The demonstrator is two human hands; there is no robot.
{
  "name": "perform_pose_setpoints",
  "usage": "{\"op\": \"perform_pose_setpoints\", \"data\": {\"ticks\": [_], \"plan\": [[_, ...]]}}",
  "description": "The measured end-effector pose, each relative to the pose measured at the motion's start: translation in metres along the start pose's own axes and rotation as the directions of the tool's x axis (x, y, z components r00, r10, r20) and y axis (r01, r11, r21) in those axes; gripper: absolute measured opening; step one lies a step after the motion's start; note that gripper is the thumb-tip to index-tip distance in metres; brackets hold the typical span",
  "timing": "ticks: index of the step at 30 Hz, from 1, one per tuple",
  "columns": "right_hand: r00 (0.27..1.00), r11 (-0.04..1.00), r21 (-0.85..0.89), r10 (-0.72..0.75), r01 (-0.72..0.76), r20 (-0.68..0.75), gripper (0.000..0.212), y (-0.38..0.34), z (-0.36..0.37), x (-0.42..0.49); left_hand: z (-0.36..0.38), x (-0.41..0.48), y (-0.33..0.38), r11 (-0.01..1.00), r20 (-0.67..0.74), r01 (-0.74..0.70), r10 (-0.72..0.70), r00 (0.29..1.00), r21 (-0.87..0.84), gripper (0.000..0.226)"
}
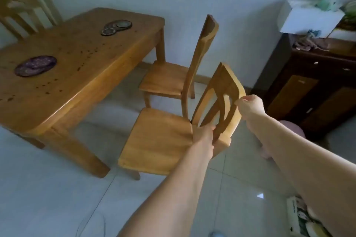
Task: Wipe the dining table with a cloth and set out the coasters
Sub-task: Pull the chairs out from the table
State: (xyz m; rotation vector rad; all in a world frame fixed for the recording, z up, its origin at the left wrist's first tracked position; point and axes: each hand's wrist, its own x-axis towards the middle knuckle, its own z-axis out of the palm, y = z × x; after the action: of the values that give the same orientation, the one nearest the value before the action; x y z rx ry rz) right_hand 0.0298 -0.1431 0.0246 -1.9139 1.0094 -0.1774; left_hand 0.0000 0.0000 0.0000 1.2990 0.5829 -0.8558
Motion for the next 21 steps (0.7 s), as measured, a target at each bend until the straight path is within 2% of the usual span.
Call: {"op": "perform_pose_setpoints", "data": {"ticks": [2,3,6,9,12,16,19,21], "plan": [[0.999,0.996,-0.074,0.038,-0.040,-0.039,0.027,0.002,-0.009,0.014,0.010,0.019,-0.010,0.999,-0.081,0.034,-0.035,0.996,-0.015,0.041],[0.997,0.993,-0.090,0.075,-0.076,-0.008,0.027,0.002,-0.014,0.019,0.014,0.037,-0.018,0.999,-0.102,0.021,-0.026,0.994,-0.045,0.048],[0.966,0.982,-0.090,0.178,-0.164,0.189,0.019,0.005,-0.020,0.029,0.029,0.037,-0.027,0.945,-0.145,0.100,-0.151,0.978,-0.312,0.051],[0.920,0.972,-0.062,0.235,-0.227,0.315,0.019,0.002,-0.018,0.025,0.037,0.018,-0.028,0.833,-0.080,0.176,-0.255,0.964,-0.525,0.054],[0.912,0.971,-0.106,0.240,-0.216,0.332,0.019,-0.002,-0.010,0.030,0.036,0.016,-0.027,0.776,-0.105,0.136,-0.252,0.962,-0.615,0.045],[0.893,0.952,-0.054,0.301,-0.301,0.335,0.050,0.000,-0.007,0.041,0.027,0.015,-0.031,0.680,-0.142,0.058,-0.234,0.962,-0.731,0.036],[0.821,0.947,-0.103,0.317,-0.306,0.475,0.050,0.005,-0.004,0.043,0.011,0.009,-0.036,0.630,-0.184,-0.007,-0.216,0.959,-0.776,0.017],[0.750,0.946,-0.117,0.313,-0.304,0.582,0.043,0.005,0.000,0.035,-0.007,0.000,-0.035,0.589,-0.223,-0.074,-0.184,0.957,-0.804,0.017]]}}
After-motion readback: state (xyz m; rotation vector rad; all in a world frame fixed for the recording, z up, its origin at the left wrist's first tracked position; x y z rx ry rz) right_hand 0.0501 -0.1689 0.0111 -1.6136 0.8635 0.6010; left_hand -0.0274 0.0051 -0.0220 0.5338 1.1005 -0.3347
